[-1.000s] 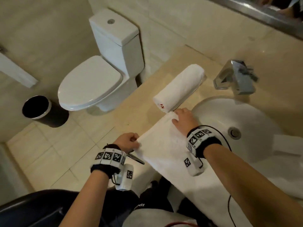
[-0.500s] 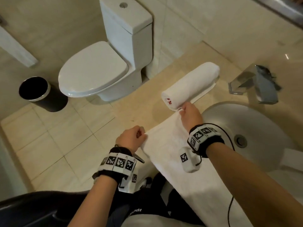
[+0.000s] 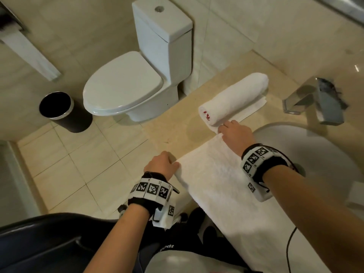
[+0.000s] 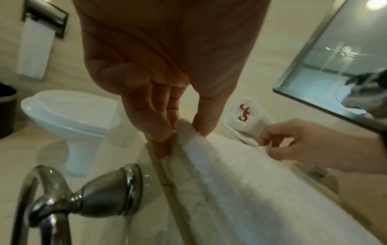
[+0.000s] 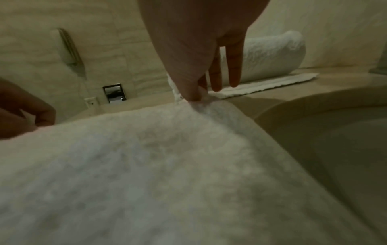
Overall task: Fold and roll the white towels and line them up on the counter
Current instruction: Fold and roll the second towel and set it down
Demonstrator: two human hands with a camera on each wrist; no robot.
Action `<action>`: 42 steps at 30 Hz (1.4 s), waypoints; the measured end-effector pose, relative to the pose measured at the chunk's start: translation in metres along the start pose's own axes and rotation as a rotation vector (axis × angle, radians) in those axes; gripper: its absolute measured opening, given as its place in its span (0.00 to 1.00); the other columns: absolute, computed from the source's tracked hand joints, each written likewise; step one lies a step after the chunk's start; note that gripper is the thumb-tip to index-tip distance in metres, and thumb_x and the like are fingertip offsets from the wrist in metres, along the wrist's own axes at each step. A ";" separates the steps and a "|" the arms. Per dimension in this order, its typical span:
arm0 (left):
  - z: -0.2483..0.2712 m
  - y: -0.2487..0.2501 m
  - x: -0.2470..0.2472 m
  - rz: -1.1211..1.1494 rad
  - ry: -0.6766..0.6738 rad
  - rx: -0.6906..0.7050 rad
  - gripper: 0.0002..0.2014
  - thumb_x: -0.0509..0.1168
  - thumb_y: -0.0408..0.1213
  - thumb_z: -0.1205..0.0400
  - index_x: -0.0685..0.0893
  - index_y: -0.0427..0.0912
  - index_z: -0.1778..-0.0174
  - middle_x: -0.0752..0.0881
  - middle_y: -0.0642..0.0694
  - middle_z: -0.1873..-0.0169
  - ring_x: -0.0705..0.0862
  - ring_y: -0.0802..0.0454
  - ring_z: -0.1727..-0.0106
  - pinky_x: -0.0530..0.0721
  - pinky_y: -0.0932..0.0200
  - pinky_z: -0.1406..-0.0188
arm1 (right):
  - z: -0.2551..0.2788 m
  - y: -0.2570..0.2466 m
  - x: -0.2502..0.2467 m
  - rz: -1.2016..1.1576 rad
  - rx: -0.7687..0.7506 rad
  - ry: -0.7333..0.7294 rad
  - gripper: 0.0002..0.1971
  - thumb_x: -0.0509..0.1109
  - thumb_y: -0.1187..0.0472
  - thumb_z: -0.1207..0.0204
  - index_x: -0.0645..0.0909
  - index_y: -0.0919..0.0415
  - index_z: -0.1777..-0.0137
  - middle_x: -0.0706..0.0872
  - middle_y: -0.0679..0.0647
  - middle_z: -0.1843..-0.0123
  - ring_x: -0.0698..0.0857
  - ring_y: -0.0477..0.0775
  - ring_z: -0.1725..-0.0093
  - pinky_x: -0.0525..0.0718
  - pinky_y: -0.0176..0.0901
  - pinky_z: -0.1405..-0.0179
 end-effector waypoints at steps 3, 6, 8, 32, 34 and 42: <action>-0.004 -0.004 0.001 0.036 -0.007 0.006 0.05 0.63 0.47 0.20 0.77 0.52 0.54 0.82 0.53 0.57 0.81 0.53 0.56 0.75 0.60 0.60 | 0.005 -0.005 -0.008 -0.032 -0.035 0.113 0.10 0.68 0.70 0.33 0.81 0.62 0.51 0.83 0.59 0.54 0.84 0.61 0.55 0.79 0.45 0.64; -0.007 -0.004 0.001 0.051 -0.025 0.028 0.04 0.63 0.45 0.20 0.77 0.51 0.54 0.82 0.52 0.57 0.80 0.53 0.56 0.74 0.60 0.61 | 0.004 -0.008 -0.018 -0.064 -0.057 0.222 0.07 0.65 0.72 0.38 0.80 0.64 0.61 0.82 0.59 0.64 0.82 0.60 0.68 0.73 0.42 0.72; -0.008 -0.002 0.001 0.061 -0.048 0.048 0.03 0.63 0.43 0.20 0.77 0.51 0.54 0.82 0.52 0.56 0.80 0.53 0.56 0.74 0.61 0.61 | 0.001 -0.010 -0.019 -0.093 -0.110 0.142 0.08 0.65 0.73 0.31 0.80 0.64 0.54 0.82 0.59 0.57 0.82 0.62 0.61 0.69 0.43 0.69; -0.016 -0.005 0.000 0.080 -0.113 0.107 0.07 0.68 0.37 0.24 0.75 0.48 0.59 0.79 0.52 0.64 0.79 0.50 0.58 0.80 0.56 0.56 | -0.015 0.034 -0.052 0.079 -0.126 -0.023 0.27 0.67 0.70 0.27 0.67 0.58 0.29 0.64 0.56 0.21 0.61 0.57 0.20 0.58 0.52 0.21; -0.016 -0.005 0.000 0.063 -0.119 0.108 0.06 0.68 0.37 0.23 0.75 0.48 0.58 0.81 0.51 0.61 0.80 0.50 0.57 0.82 0.54 0.53 | -0.021 0.033 -0.049 0.041 -0.108 -0.060 0.30 0.68 0.67 0.27 0.62 0.56 0.26 0.66 0.54 0.23 0.63 0.55 0.22 0.60 0.53 0.22; -0.017 -0.005 0.000 0.104 -0.120 0.084 0.08 0.69 0.35 0.24 0.74 0.48 0.61 0.79 0.52 0.64 0.78 0.51 0.60 0.79 0.57 0.57 | -0.054 0.040 -0.048 0.221 -0.019 -0.098 0.35 0.70 0.58 0.27 0.58 0.52 0.22 0.65 0.53 0.23 0.62 0.57 0.22 0.59 0.63 0.24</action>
Point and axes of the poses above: each hand's wrist, its own z-axis away from the middle knuckle, its own x-axis out of the palm, y = z × x, the point moved 2 cm from there along -z, towards the middle knuckle
